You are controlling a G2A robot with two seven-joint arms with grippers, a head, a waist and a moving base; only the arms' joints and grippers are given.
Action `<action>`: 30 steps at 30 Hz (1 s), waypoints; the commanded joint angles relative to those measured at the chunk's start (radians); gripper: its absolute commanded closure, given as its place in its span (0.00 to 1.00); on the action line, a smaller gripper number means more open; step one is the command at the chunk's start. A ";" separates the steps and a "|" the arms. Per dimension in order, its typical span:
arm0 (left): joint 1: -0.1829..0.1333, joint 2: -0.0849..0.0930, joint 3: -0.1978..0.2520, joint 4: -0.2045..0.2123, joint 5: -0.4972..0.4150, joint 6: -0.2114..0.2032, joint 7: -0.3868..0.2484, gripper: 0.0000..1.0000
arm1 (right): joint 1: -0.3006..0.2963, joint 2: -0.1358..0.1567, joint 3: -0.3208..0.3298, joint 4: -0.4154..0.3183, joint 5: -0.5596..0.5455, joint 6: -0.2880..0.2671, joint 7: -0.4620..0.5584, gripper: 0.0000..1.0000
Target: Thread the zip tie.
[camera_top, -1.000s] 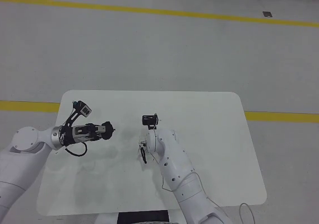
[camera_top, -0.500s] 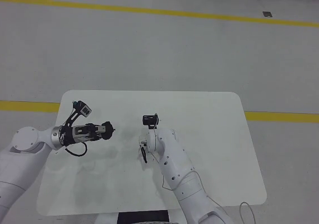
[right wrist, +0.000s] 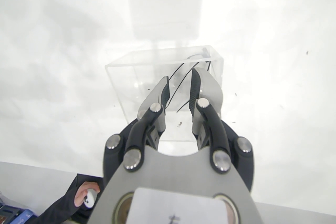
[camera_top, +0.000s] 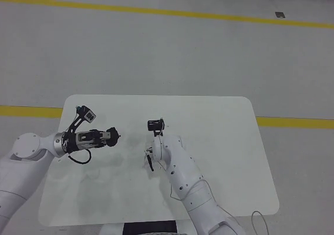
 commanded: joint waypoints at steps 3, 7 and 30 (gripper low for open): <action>0.000 0.000 0.000 0.000 0.000 0.000 0.000 1.00 | 0.004 0.009 -0.017 0.002 0.000 0.000 0.004 0.81; 0.000 0.000 0.000 0.000 0.000 0.000 0.000 1.00 | 0.009 0.014 -0.032 0.006 0.000 0.000 0.008 0.82; 0.000 0.000 0.000 0.000 0.000 0.000 0.000 1.00 | 0.032 0.026 -0.072 0.045 0.000 0.000 0.007 1.00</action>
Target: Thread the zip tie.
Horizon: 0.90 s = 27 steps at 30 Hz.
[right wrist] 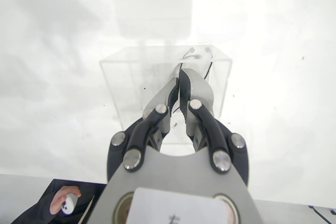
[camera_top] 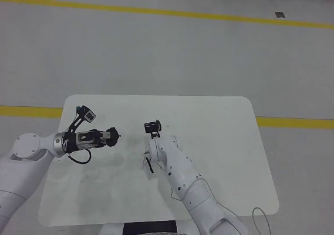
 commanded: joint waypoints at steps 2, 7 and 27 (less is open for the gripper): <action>0.000 0.000 0.000 0.000 0.000 0.000 0.000 1.00 | -0.002 0.000 0.003 -0.002 0.000 0.000 -0.003 1.00; 0.000 0.000 0.000 0.000 0.000 0.000 0.000 1.00 | -0.010 0.001 0.008 -0.023 0.000 0.000 -0.004 1.00; 0.000 0.000 0.000 0.000 0.000 0.000 0.000 1.00 | -0.234 0.000 0.135 -0.454 0.143 -0.037 -0.063 1.00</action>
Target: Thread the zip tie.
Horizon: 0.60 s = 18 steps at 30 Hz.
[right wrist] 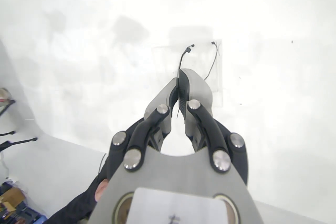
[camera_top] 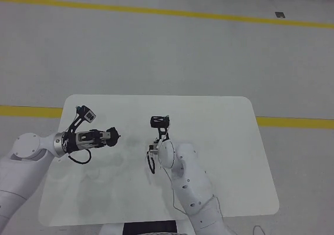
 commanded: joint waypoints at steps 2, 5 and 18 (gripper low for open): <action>0.000 0.000 0.000 0.000 0.000 0.000 0.000 1.00 | -0.041 0.006 0.035 -0.057 0.095 -0.043 -0.057 1.00; 0.000 0.000 0.000 0.000 0.000 0.000 0.000 1.00 | -0.082 0.012 0.066 -0.098 0.183 -0.088 -0.134 1.00; 0.000 0.000 0.000 0.000 0.000 0.000 0.000 1.00 | -0.125 0.018 0.107 -0.125 0.325 -0.154 -0.207 1.00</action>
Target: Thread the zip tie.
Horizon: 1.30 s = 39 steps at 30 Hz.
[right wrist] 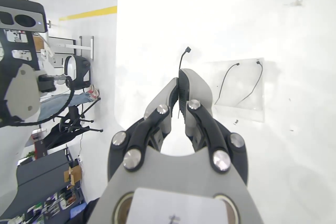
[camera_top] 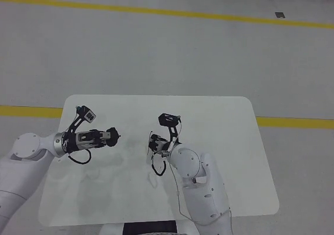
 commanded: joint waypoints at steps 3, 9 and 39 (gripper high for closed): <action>0.000 0.000 0.000 0.000 0.000 0.000 0.000 1.00 | -0.016 0.001 -0.008 -0.014 0.022 -0.012 -0.073 1.00; 0.000 0.000 0.000 0.000 0.000 0.000 0.000 1.00 | -0.110 0.013 -0.002 -0.146 0.077 -0.070 -0.287 1.00; 0.000 0.000 0.000 0.000 0.000 0.000 0.000 1.00 | -0.291 0.069 -0.001 -0.172 0.038 -0.488 -0.796 1.00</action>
